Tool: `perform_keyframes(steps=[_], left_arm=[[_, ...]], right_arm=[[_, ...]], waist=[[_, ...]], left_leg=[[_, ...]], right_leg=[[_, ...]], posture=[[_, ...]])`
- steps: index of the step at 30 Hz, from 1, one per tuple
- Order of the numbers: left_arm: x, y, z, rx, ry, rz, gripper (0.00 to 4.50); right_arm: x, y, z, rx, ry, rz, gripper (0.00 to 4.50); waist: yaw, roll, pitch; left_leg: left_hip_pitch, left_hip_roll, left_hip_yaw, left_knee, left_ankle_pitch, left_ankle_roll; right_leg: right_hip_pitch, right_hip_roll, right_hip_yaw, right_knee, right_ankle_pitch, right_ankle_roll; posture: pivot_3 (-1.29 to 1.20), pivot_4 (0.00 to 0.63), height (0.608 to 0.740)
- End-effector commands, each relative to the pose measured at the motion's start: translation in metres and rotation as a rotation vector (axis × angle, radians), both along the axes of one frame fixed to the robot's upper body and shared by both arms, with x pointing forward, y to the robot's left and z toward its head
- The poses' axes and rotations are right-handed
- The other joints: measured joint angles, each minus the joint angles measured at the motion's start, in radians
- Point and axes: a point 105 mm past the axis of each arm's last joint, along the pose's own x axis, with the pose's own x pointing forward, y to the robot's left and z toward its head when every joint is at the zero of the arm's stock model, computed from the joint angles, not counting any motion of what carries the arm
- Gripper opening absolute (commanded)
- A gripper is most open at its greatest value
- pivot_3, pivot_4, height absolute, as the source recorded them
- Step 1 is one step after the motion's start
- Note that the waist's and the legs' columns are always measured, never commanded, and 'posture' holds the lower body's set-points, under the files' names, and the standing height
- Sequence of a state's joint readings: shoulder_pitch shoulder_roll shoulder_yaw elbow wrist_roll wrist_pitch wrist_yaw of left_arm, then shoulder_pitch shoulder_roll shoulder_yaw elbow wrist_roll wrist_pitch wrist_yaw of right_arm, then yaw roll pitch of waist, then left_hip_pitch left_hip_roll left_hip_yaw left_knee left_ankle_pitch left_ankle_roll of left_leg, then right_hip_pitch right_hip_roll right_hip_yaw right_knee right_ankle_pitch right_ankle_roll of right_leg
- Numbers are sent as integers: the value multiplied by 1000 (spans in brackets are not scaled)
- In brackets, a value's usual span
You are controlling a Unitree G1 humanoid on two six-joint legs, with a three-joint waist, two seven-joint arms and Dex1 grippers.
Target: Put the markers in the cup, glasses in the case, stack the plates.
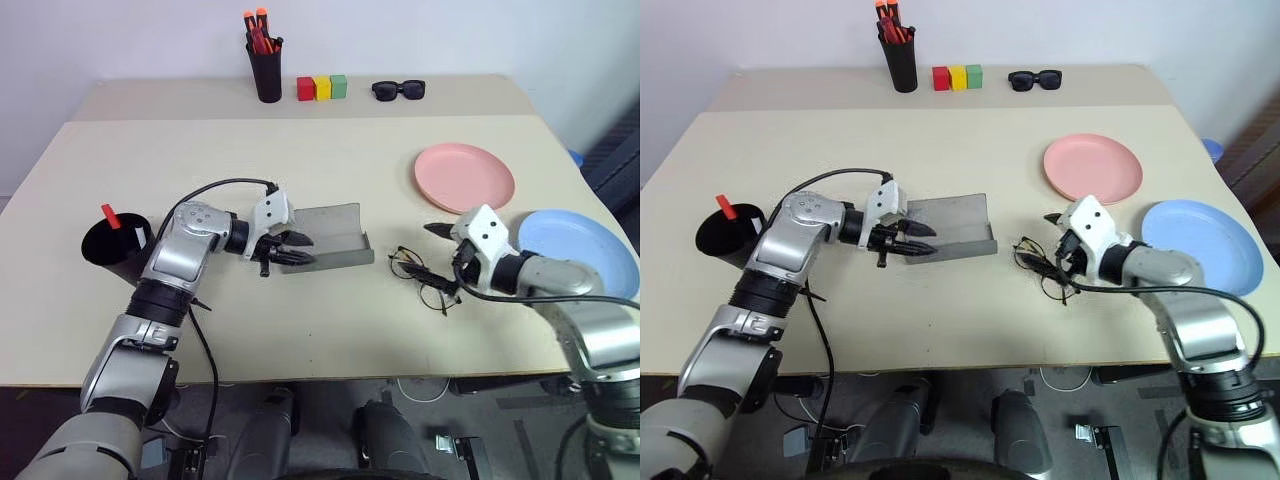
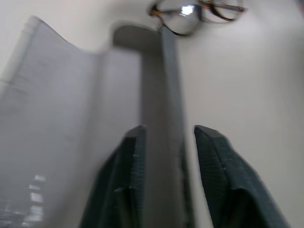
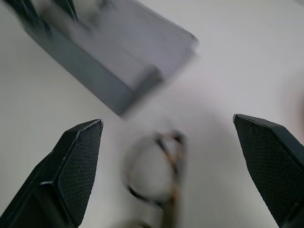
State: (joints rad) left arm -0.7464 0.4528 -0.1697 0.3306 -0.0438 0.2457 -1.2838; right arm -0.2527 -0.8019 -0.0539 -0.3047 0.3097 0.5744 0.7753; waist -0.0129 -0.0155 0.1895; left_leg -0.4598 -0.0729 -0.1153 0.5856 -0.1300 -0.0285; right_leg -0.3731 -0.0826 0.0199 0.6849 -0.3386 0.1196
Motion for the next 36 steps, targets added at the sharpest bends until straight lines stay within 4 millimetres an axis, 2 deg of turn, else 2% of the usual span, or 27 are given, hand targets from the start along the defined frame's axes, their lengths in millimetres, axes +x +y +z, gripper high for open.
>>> perform_keyframes(steps=[1,4,8,14,18,24,26,28,34,36], left_arm=[[-3,-4,25,-91,-166,4,1376],[-17,-8,26,-94,-238,-11,1376],[-50,-14,14,-73,-317,-76,1376],[-94,-23,-3,-156,-247,-77,1376],[-104,-22,-11,-172,-193,-32,1376],[-108,-24,-9,-241,-144,38,1376],[-108,-24,-9,-243,-142,47,1450],[-108,-24,-9,-240,-140,58,1450],[-104,-21,-8,-222,-150,81,1450],[-104,-21,-7,-228,-151,86,1450]], right_arm=[[1,-9,13,-63,-7,-31,4500],[-2,-12,15,-87,28,-35,4500],[-7,-13,9,-104,89,-42,4500],[-13,-9,0,-63,198,-48,4500],[-12,-10,-6,-67,248,-64,4500],[-9,-11,-14,-68,277,-88,4500],[-8,-12,-17,-65,290,-98,3962],[-7,-12,-19,-64,296,-103,3204],[-6,-11,-24,-66,317,-112,32],[-6,-11,-25,-71,323,-110,32]], waist=[[0,0,0],[-2,0,0],[-3,2,-1],[2,3,-2],[3,4,-2],[3,4,-2],[2,4,-2],[2,4,-2],[2,4,-2],[3,4,-2]], left_leg=[[0,0,0,0,0,0],[0,0,1,0,-1,1],[0,0,1,-1,-1,1],[0,-1,2,1,-2,2],[0,0,2,1,-2,3],[0,-1,3,1,-3,3],[0,0,3,1,-3,3],[0,0,3,1,-3,3],[0,0,3,1,-3,3],[0,0,3,1,-3,3]], right_leg=[[0,0,0,0,0,0],[0,-1,1,0,0,0],[0,-1,2,-1,0,0],[1,-5,1,-1,0,0],[1,-5,1,-2,0,-1],[1,-6,1,-3,0,-1],[1,-5,1,-3,0,-1],[1,-5,1,-3,0,-1],[1,-5,1,-3,0,-1],[1,-5,1,-3,0,-1]], posture=[[0,150,734],[0,150,734],[0,150,734],[0,150,734],[0,150,734],[0,150,734],[0,150,734],[0,150,734],[0,150,734],[0,150,734]])
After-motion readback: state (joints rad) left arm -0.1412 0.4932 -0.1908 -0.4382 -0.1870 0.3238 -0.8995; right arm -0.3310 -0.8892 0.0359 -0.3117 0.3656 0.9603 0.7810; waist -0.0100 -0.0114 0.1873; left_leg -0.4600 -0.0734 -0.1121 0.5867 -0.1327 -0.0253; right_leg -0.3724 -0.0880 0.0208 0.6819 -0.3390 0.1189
